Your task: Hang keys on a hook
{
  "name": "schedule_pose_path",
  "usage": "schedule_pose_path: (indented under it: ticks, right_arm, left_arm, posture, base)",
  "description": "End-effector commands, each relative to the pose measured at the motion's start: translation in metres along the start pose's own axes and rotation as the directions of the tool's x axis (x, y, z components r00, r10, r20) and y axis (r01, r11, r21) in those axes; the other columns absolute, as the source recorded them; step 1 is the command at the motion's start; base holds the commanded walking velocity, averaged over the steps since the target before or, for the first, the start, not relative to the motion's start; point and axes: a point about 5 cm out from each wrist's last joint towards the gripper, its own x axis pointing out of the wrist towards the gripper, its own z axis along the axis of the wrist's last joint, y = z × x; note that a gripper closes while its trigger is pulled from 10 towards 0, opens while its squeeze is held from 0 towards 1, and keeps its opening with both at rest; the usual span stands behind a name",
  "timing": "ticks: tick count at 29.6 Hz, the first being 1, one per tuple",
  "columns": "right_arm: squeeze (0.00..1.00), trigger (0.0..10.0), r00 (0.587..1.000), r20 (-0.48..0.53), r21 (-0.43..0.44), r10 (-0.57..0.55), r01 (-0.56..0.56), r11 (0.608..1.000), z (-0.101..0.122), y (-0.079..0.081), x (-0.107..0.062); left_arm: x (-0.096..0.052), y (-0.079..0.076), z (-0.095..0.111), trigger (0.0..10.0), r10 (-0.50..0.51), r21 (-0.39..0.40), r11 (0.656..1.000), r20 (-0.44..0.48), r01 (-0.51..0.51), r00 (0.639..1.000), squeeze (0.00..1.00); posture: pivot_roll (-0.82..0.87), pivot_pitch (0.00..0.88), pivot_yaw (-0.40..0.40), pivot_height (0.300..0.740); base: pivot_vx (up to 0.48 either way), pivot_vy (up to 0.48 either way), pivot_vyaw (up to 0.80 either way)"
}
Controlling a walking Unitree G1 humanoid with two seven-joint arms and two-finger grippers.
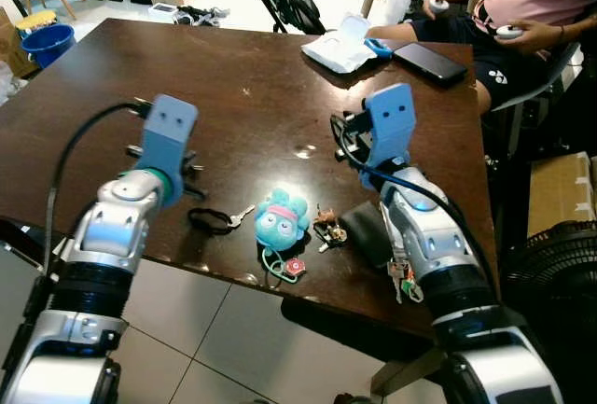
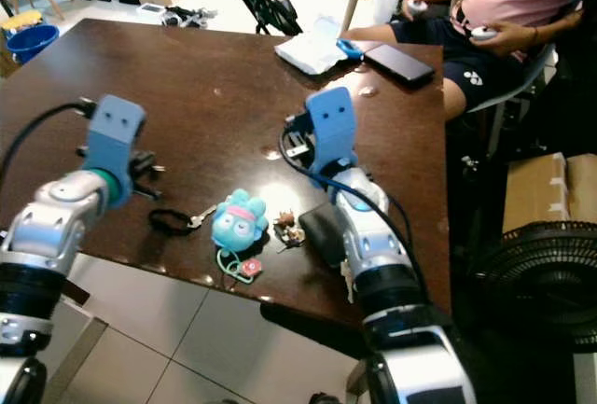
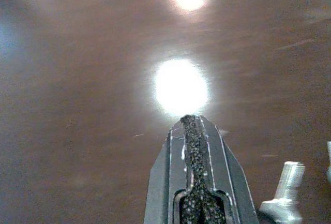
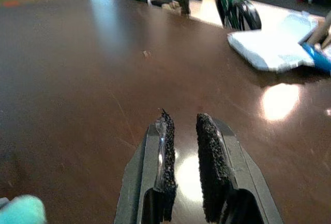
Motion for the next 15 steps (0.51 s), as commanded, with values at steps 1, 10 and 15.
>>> schedule_pose_path:
  ticks: [1,10,15]
  right_arm:
    - [0.0,10.0,0.999,-0.022,-0.008,0.029,-0.029,1.0,0.0,0.004,0.004]
    - [0.0,10.0,0.95,-0.173,0.16,0.261,-0.234,0.959,-0.019,0.015,0.004]
    - [0.0,10.0,0.945,-0.228,0.198,0.236,-0.192,0.961,-0.032,-0.007,-0.013]
  left_arm:
    - [-0.003,0.001,0.003,10.0,-0.007,-0.014,1.0,0.019,0.007,1.0,0.0]
    - [-0.012,-0.009,0.013,10.0,-0.042,0.025,0.999,0.08,0.04,0.996,0.0]
    - [-0.015,-0.022,0.017,10.0,-0.109,0.051,0.993,0.09,0.105,0.99,0.0]
  posture:
    - [0.14,0.036,0.145,0.74]
    - [0.13,0.046,0.107,0.74]
    - [0.1,0.054,0.098,0.74]
  base:
    - [0.0,0.0,0.0]
    - [0.0,0.0,0.0]
    - [0.0,0.0,0.0]
